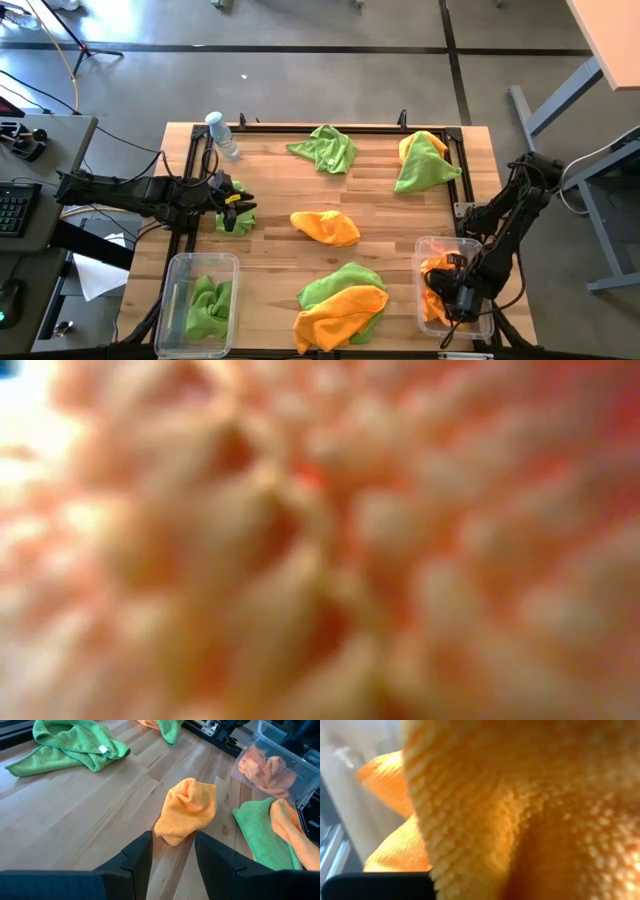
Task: Sort microfiber towel by color & place in baskets
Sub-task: Put the yellow towel into the right transparent bin
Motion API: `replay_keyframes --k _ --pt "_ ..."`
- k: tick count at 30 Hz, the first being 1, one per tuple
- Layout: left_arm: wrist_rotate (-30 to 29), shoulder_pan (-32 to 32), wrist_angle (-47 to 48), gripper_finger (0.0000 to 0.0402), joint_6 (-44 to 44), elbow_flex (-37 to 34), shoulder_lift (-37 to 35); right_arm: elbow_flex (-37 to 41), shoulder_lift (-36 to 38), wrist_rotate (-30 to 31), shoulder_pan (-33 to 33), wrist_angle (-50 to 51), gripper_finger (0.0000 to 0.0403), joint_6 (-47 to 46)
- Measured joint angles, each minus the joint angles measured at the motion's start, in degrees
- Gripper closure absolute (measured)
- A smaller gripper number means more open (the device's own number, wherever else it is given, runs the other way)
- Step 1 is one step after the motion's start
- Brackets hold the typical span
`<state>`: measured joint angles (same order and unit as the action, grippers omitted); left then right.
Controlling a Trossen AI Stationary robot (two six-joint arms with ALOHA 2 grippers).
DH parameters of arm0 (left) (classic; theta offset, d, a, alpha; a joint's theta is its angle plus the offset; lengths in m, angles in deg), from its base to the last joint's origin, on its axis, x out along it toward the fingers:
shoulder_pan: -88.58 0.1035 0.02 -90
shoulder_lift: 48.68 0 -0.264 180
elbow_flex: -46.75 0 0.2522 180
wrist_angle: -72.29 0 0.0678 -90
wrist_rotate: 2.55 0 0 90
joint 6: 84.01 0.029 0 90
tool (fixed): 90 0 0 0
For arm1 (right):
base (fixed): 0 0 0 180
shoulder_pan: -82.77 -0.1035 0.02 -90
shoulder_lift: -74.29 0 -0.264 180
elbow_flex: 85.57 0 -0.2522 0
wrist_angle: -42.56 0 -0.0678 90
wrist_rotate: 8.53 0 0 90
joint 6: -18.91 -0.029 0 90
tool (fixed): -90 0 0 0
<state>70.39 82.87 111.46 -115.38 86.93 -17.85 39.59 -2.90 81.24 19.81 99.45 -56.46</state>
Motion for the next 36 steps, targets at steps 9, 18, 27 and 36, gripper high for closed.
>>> replay_keyframes --k 9,18,27,36 --pt "-0.57 0.00 0.00 0.0266 0.07 0.00 0.00 -11.83 0.00 3.95 -0.09 16.88 0.0268 1.54" --pt "-1.62 0.00 0.00 0.0266 0.07 0.02 0.00 -18.99 0.00 4.55 -0.09 24.68 0.0241 3.58" --pt "-1.62 0.00 0.03 0.0266 0.07 0.02 0.02 -21.67 0.04 4.77 -0.06 28.85 0.0171 2.49" --pt "-1.62 0.00 0.17 0.0266 0.07 0.02 0.02 -25.42 0.04 3.27 -0.04 32.89 0.0149 1.71"
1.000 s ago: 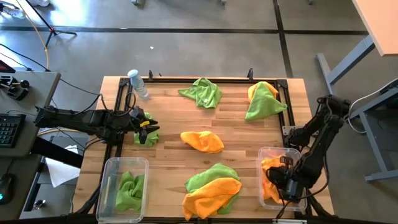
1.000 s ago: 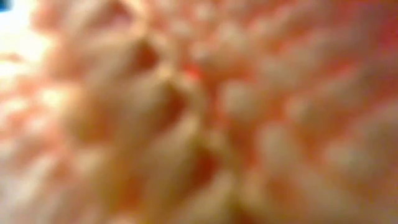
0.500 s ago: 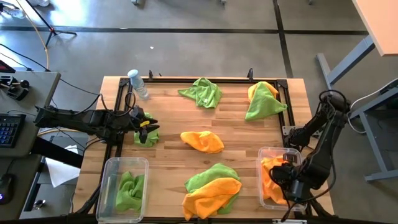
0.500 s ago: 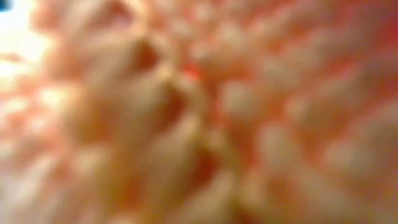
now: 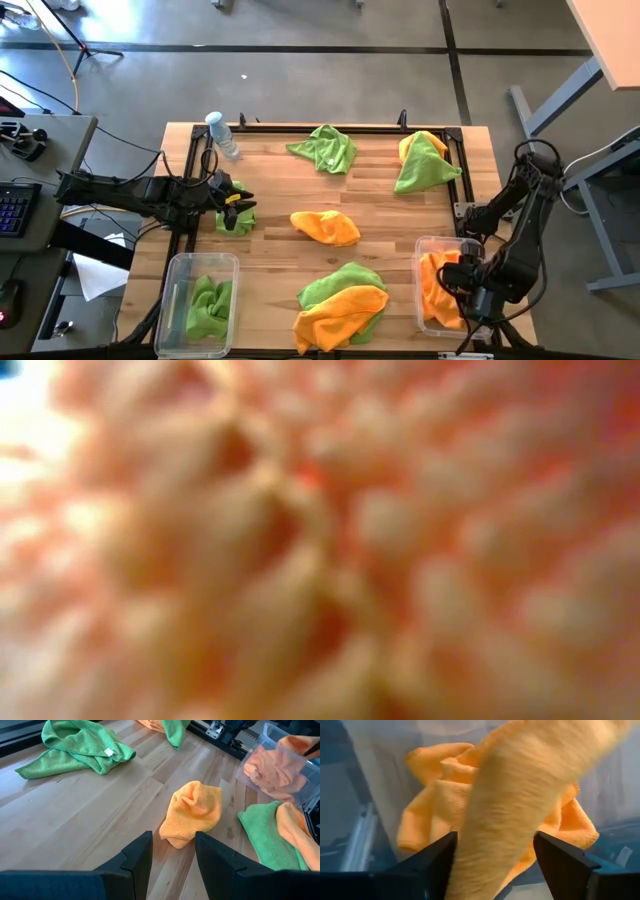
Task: Sort microfiber towel by color & place in baskets
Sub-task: Put the yellow towel into the right transparent bin
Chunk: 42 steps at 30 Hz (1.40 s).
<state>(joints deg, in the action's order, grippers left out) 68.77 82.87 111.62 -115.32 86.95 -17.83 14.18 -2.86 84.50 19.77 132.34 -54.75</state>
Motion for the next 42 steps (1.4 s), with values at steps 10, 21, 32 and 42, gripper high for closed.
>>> replay_keyframes --k 10,21,32,42 --pt "0.00 0.00 0.17 0.0266 0.00 0.00 0.00 -6.75 0.02 4.13 0.00 3.54 0.0215 -1.04" --pt "0.00 0.00 0.25 0.0266 -0.02 0.00 0.00 -6.76 -0.07 6.58 -0.04 5.22 0.0394 -0.62" --pt "-0.02 0.00 0.34 0.0266 0.00 0.00 0.00 11.70 -0.15 4.41 -0.04 -14.98 0.0397 -1.14" --pt "-0.33 0.00 0.34 0.0266 0.00 0.00 0.02 28.96 0.10 1.81 0.00 -34.93 0.0401 -4.23"
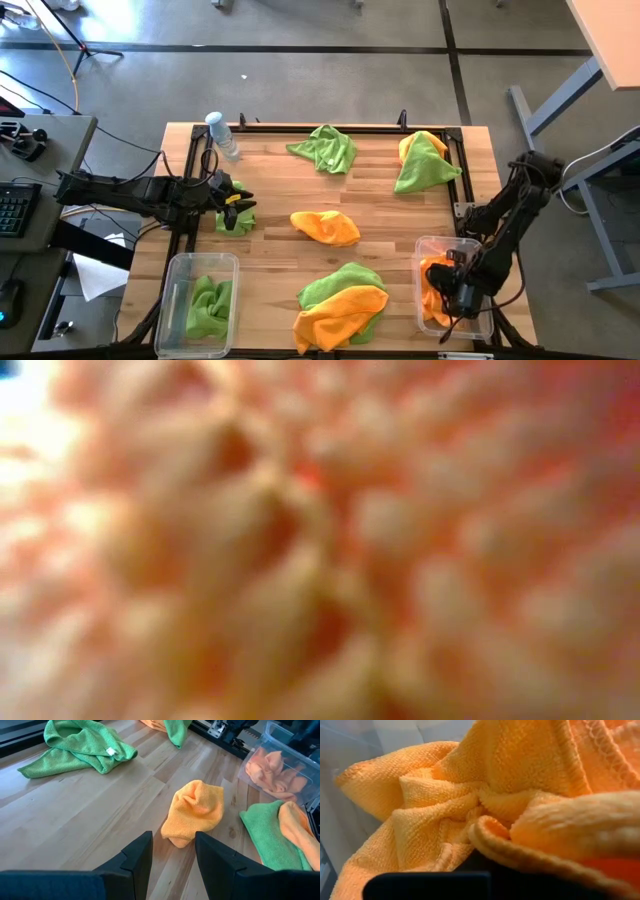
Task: Sort microfiber towel by color & place in baskets
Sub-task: Put the yellow towel into the right transparent bin
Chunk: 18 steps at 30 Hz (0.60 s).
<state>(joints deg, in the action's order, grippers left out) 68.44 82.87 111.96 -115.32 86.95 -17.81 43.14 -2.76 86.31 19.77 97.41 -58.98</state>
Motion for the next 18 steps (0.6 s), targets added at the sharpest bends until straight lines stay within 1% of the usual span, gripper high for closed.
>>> replay_keyframes --k 4,9,12,18 --pt "-0.02 0.00 0.00 0.0266 0.00 0.00 0.00 0.95 0.02 -0.09 0.01 -1.45 0.0393 -0.09" --pt "-0.07 0.00 0.00 0.0266 0.00 0.00 0.00 -2.46 -0.36 -0.61 0.02 0.28 0.0366 2.13" --pt "-0.10 0.01 0.00 0.0266 0.00 0.00 0.00 -6.47 -0.36 -0.90 0.00 4.18 0.0335 2.16" --pt "-0.83 0.02 0.00 0.0266 0.00 0.00 0.00 -16.62 -0.33 -0.85 -0.04 17.45 0.0272 2.29"
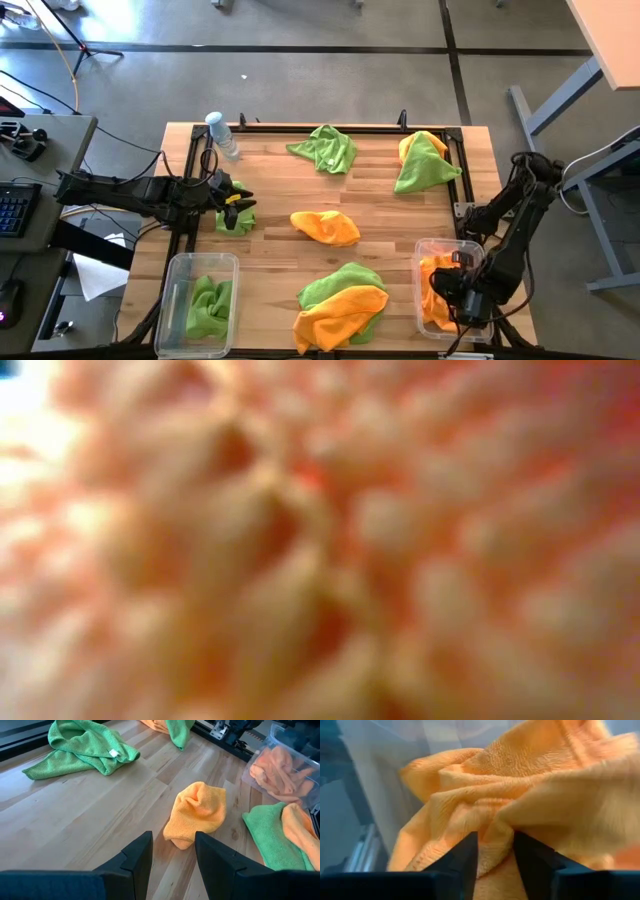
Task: Sort microfiber towel by color & place in baskets
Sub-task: Put the yellow towel into the right transparent bin, then put the green towel into the left transparent bin
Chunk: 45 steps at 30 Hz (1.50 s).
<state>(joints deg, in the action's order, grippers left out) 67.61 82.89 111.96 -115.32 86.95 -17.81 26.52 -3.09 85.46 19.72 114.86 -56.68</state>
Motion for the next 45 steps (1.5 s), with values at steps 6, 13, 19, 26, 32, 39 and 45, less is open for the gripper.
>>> replay_keyframes --k 6,13,19,26,32,39,45 --pt "-0.09 0.00 0.00 0.0266 0.00 0.00 0.00 -9.63 0.02 0.09 0.00 10.15 0.0240 1.05" --pt "-0.09 -0.01 0.00 0.0266 0.00 0.00 0.00 -15.73 0.08 0.46 0.00 17.80 0.0255 1.05" --pt "-0.08 0.00 -0.02 0.0266 0.00 0.00 0.00 -15.85 0.08 3.07 0.00 19.42 0.0344 0.58" --pt "-0.18 -0.01 -0.02 0.0269 0.76 0.00 0.00 -15.63 1.17 11.72 -0.02 22.00 0.0383 -0.38" --pt "-1.31 0.00 -0.02 0.0290 1.51 0.00 0.20 -9.65 8.95 24.46 -0.02 22.06 0.0398 -5.59" --pt "-1.83 -0.02 -0.22 0.0319 1.51 0.00 1.08 0.79 22.62 39.89 3.24 21.88 0.0401 -11.91" --pt "-1.85 -0.01 -0.59 0.0363 1.53 0.00 3.46 6.40 30.92 44.63 11.19 21.03 0.0402 -11.94"
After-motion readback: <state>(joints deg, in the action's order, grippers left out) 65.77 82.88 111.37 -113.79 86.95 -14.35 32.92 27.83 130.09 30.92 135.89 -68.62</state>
